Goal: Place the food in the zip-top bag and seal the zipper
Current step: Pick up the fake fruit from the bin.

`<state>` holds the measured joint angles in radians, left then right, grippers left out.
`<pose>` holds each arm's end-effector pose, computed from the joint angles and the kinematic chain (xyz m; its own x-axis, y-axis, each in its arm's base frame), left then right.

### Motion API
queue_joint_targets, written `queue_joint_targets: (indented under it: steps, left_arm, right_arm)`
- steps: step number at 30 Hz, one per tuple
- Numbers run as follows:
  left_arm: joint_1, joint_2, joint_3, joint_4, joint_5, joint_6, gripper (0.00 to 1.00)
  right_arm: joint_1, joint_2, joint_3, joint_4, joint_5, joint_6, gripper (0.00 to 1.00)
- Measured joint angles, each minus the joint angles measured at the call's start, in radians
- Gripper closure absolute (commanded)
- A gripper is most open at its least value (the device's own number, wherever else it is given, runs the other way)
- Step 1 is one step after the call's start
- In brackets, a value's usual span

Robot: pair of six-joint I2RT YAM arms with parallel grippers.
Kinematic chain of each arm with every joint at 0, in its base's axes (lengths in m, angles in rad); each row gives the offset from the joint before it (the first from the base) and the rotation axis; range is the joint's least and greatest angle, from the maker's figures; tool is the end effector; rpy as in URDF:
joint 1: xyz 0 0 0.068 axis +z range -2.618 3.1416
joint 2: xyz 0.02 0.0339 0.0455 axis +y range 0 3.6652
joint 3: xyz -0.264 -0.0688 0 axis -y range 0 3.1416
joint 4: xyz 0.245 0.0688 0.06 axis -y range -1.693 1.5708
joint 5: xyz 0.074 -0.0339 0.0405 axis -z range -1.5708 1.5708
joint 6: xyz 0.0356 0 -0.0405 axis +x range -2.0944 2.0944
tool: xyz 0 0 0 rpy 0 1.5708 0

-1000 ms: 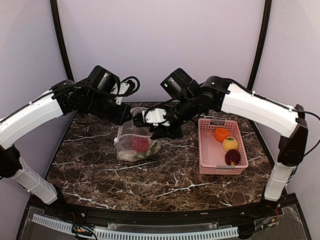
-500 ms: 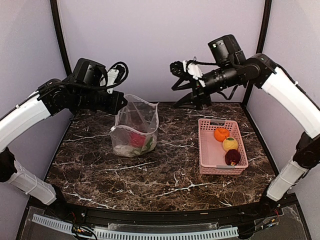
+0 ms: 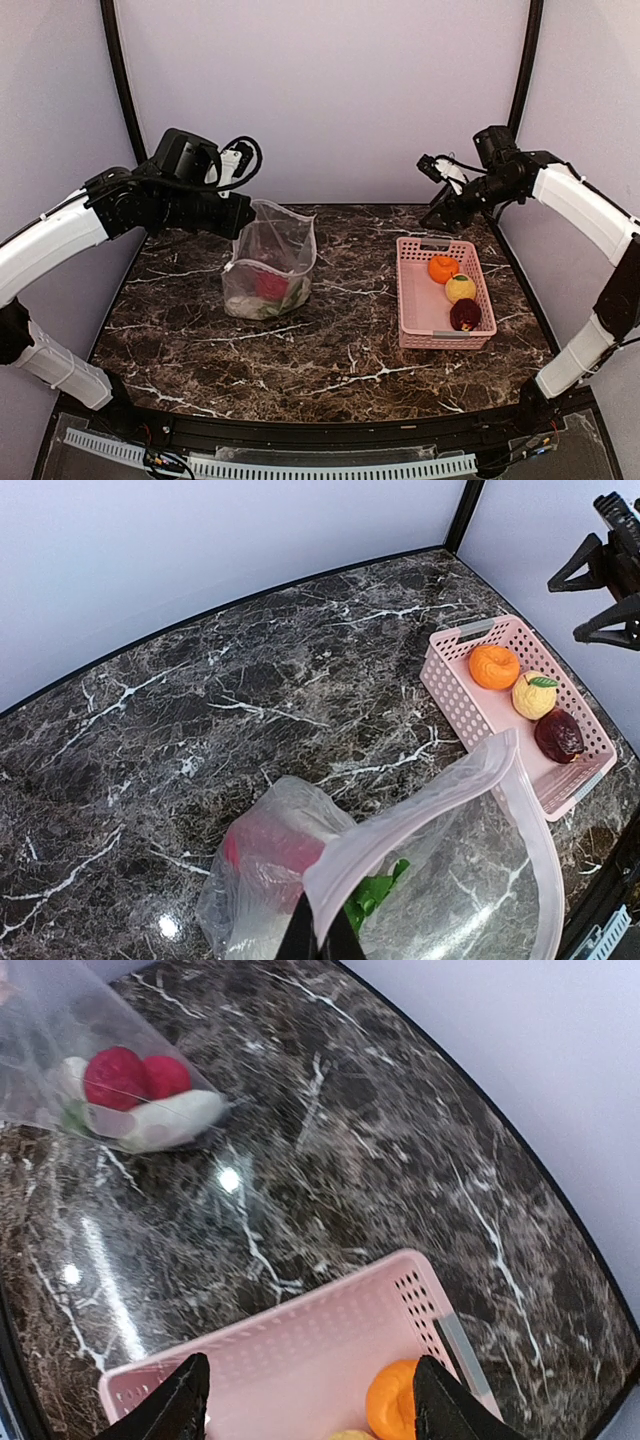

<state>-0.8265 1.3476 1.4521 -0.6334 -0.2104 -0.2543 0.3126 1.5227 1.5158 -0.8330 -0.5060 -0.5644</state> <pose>0.2039 -0.2104 0.4013 -0.4811 0.1592 -0.8621 0.4920 0.8629 -0.1152 0.3019 0.1157 0.3572 -0.2900 -0.5855 -0.7570 -0.8664 0.4967 -0.0522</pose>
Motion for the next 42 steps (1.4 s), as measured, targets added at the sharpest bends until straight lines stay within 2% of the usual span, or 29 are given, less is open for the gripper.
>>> queue_joint_targets:
  steps: [9,18,28,31,38,42]
  left_arm:
    - [0.000,-0.008,-0.028,0.035,-0.034,0.006,0.99]
    - [0.000,-0.008,-0.035,0.056,-0.033,0.007,0.99]
    - [0.000,-0.008,-0.047,0.065,-0.030,0.003,0.99]
    - [0.000,-0.008,-0.047,0.065,-0.028,-0.005,0.99]
    - [0.000,-0.008,-0.056,0.077,-0.014,-0.016,0.99]
    - [0.000,-0.007,-0.060,0.085,-0.010,-0.018,0.99]
  right_arm:
    - [-0.138,0.031,-0.112,0.065,0.167,0.077,0.35]
    - [-0.142,0.124,-0.159,0.075,0.298,0.072,0.28]
    - [-0.142,0.166,-0.172,0.017,0.320,0.065,0.23]
    - [-0.142,0.143,-0.182,-0.018,0.315,0.053,0.24]
    - [-0.142,-0.046,-0.293,-0.100,0.275,-0.002,0.25]
    - [-0.140,-0.098,-0.335,-0.137,0.248,-0.019,0.27]
